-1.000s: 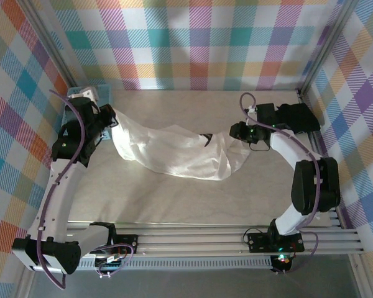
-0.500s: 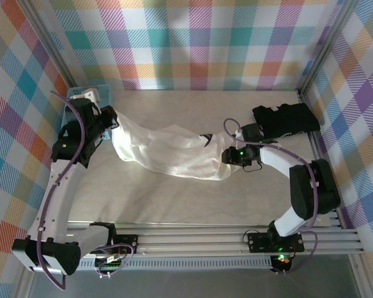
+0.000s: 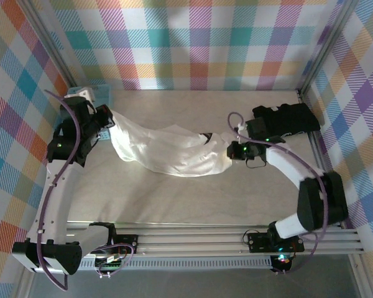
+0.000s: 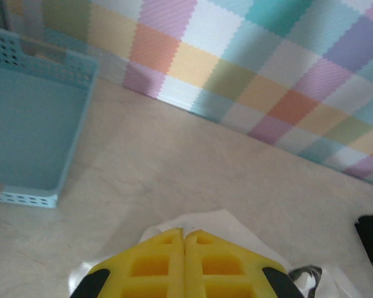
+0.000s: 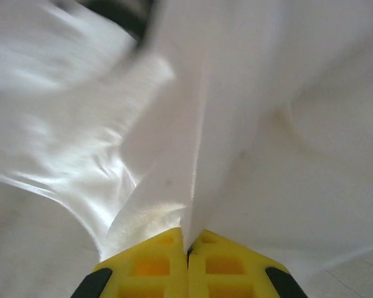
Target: Fold the inside-out t-shirt
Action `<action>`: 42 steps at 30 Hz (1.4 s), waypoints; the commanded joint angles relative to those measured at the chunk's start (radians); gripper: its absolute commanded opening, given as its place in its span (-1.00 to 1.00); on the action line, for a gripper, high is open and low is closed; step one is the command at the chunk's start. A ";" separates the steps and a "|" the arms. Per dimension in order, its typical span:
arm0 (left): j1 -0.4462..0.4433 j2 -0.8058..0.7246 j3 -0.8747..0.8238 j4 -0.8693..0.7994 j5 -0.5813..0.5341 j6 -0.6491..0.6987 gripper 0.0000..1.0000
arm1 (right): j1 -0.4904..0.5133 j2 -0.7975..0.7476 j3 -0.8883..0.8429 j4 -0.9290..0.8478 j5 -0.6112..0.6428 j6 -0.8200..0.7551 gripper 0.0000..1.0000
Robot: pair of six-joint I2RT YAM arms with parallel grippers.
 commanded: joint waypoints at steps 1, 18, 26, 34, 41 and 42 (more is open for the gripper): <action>0.083 -0.020 0.086 -0.025 0.011 -0.018 -1.00 | -0.049 -0.171 0.123 -0.037 -0.068 -0.014 -1.00; 0.295 -0.021 0.070 0.006 0.202 -0.081 -1.00 | -0.156 -0.231 0.153 -0.002 -0.271 0.067 -0.87; 0.294 0.008 0.007 0.051 0.276 -0.112 -1.00 | -0.113 -0.055 -0.129 0.087 -0.189 0.099 -0.76; 0.294 0.006 -0.018 0.067 0.284 -0.108 -1.00 | -0.082 0.030 -0.147 0.084 -0.149 0.061 -0.50; 0.294 0.005 -0.023 0.072 0.287 -0.105 -1.00 | -0.055 -0.024 -0.220 0.064 -0.153 0.063 -0.28; 0.295 0.004 -0.024 0.074 0.288 -0.105 -1.00 | -0.051 -0.041 -0.238 0.066 -0.152 0.067 -0.27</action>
